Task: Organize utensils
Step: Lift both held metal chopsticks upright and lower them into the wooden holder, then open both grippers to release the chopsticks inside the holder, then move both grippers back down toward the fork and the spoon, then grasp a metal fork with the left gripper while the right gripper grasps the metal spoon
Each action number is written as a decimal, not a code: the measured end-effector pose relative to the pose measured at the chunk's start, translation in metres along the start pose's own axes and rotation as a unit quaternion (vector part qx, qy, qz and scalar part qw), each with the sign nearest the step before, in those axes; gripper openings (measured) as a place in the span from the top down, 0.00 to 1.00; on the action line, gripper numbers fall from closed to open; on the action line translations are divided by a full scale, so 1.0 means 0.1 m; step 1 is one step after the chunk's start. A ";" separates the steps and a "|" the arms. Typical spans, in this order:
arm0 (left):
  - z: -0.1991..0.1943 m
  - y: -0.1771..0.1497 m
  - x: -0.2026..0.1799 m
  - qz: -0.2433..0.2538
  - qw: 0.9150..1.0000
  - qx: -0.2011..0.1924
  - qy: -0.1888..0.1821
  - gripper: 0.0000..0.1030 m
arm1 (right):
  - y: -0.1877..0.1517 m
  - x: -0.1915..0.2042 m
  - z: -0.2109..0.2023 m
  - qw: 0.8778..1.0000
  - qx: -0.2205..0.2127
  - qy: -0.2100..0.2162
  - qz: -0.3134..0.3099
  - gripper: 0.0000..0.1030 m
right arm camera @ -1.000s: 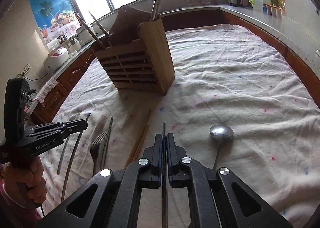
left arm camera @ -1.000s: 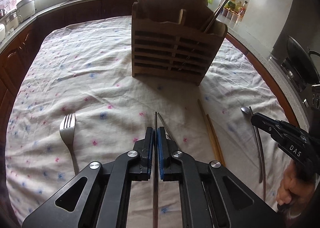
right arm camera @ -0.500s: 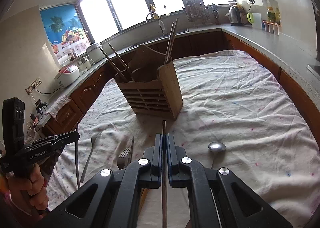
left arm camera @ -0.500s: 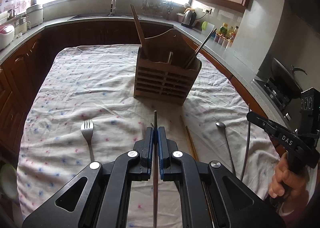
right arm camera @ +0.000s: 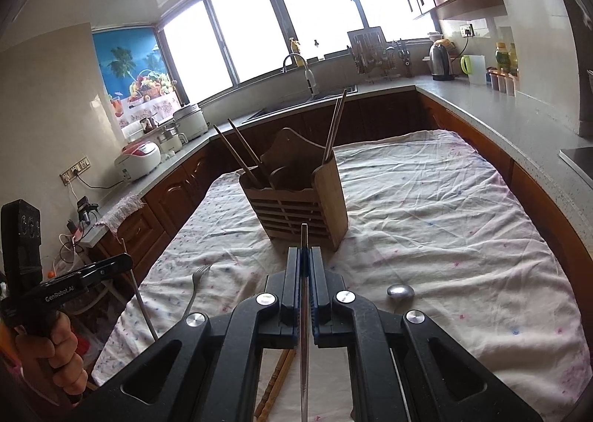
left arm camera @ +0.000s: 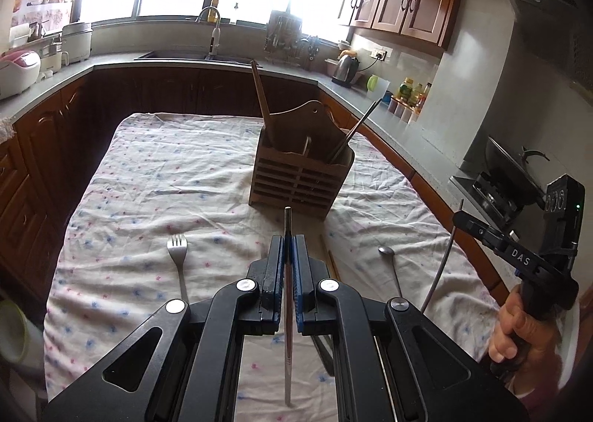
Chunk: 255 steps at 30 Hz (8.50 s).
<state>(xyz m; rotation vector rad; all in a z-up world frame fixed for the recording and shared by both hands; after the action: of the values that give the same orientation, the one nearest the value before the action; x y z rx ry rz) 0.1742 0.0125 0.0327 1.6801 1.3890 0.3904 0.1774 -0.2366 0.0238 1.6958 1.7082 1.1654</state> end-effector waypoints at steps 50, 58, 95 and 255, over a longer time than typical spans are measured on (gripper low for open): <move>-0.02 1.06 0.15 -0.015 0.995 -0.102 -0.003 0.96 | 1.03 0.09 0.13 0.995 -0.099 0.005 0.009 0.96; 0.09 1.48 0.17 -0.003 0.992 -0.129 0.000 0.96 | 1.40 0.06 0.27 0.992 -0.128 0.009 0.022 0.96; 1.41 1.83 0.52 -0.056 0.986 -0.154 0.042 0.96 | 1.57 -0.18 1.15 0.981 -0.187 -0.009 0.042 0.96; 1.43 -0.72 -0.02 -0.038 0.991 0.126 0.026 0.79 | -0.78 -0.82 0.97 0.989 0.122 -0.070 0.053 0.96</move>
<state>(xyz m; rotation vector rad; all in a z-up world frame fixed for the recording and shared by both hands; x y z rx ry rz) 0.2313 -0.0531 -0.1023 1.8222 1.5903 0.2233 0.2226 -0.2832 -0.1103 1.9854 1.7489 0.8852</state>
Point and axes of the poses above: each gripper's, at about its wrist camera, not at the fingertips, and z roughly the way its jaws point, x to its left, y to its top, the point moved 7 cm from there along z, roughly the way its jaws point, and after that the axes turned 4 degrees about -y, right-handed, at the moved point
